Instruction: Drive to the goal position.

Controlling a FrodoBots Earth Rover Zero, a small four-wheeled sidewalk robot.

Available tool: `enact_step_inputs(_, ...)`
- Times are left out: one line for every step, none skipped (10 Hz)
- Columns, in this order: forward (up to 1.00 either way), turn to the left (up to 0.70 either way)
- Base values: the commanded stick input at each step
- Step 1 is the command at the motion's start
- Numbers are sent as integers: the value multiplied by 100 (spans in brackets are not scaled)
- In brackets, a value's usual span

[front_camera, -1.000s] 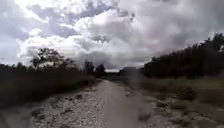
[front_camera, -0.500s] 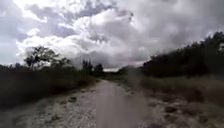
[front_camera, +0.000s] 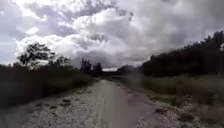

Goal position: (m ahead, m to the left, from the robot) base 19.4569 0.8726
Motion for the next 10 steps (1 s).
enact_step_inputs(59,1)
enact_step_inputs(59,1)
enact_step_inputs(59,1)
enact_step_inputs(59,1)
enact_step_inputs(59,1)
enact_step_inputs(59,1)
enact_step_inputs(59,1)
enact_step_inputs(59,1)
enact_step_inputs(59,1)
enact_step_inputs(59,1)
